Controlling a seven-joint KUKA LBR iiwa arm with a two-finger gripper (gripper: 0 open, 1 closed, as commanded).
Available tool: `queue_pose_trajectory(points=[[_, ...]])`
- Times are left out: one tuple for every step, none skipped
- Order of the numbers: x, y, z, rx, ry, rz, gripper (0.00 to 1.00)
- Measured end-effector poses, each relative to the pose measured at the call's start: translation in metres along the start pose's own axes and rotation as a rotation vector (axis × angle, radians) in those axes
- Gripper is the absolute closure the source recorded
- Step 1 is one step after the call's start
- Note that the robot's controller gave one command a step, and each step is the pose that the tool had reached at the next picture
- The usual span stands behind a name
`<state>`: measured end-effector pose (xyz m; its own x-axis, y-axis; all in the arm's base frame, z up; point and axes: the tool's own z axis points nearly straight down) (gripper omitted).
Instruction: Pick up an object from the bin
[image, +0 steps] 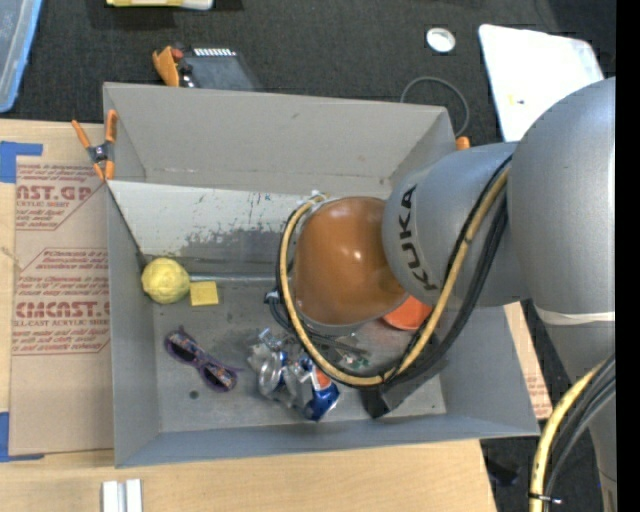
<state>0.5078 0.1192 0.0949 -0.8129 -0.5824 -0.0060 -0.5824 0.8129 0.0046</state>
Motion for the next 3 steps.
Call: queue_pose_trajectory(points=[[-0.002,-0.001,-0.026,0.004,-0.008,-0.001,1.00],[-0.002,-0.001,-0.047,0.004,-0.008,0.000,1.00],[-0.002,-0.001,-0.058,0.004,-0.008,0.000,1.00]])
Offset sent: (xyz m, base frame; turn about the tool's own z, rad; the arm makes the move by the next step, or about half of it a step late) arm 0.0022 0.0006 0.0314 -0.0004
